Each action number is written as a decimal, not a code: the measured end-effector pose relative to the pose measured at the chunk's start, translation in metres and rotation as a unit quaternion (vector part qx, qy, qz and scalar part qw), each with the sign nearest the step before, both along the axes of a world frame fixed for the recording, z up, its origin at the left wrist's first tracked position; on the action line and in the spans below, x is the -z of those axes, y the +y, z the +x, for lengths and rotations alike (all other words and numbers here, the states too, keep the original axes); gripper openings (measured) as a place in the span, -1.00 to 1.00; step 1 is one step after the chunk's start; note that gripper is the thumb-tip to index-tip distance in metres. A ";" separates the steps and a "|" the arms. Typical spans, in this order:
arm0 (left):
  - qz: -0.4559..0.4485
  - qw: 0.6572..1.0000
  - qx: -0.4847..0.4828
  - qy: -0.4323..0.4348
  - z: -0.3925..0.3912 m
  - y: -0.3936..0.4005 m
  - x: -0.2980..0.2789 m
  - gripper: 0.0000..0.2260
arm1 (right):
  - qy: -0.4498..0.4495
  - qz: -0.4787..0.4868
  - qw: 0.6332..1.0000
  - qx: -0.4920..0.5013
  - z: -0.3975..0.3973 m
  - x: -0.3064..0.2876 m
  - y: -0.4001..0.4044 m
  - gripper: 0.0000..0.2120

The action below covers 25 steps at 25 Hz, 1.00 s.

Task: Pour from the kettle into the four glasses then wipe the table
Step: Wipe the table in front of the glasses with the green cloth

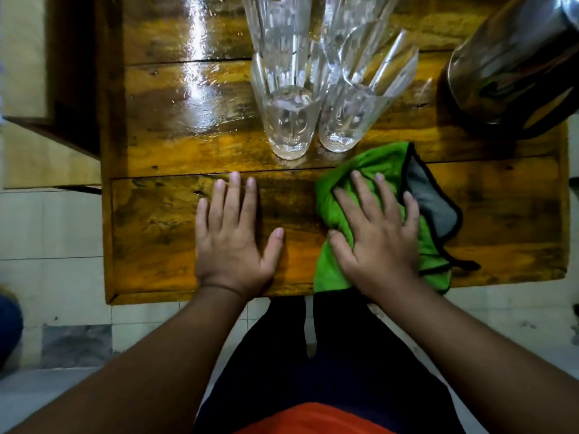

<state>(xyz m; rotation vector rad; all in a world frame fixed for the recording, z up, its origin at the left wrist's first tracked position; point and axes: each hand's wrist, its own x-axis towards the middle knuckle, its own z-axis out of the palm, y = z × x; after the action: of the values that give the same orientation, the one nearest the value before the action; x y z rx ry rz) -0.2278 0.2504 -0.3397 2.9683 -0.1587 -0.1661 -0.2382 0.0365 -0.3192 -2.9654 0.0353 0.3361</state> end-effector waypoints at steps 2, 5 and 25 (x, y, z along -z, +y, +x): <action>-0.005 1.000 -0.004 -0.003 -0.001 0.003 0.000 -0.26 | -0.007 0.001 1.000 0.029 0.014 0.000 0.008 -0.40; -0.010 1.000 -0.007 -0.010 -0.001 0.005 0.000 -0.26 | -0.003 -0.004 1.000 0.009 -0.012 0.000 0.012 -0.39; -0.011 1.000 -0.001 -0.014 -0.002 0.007 0.003 -0.32 | -0.011 -0.011 0.999 -0.052 0.016 0.003 0.062 -0.47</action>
<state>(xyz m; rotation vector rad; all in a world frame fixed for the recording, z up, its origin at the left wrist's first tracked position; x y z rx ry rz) -0.2295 0.2572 -0.3424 2.9490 -0.1606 -0.1220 -0.2223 0.0988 -0.3225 -3.0001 -0.1193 0.3169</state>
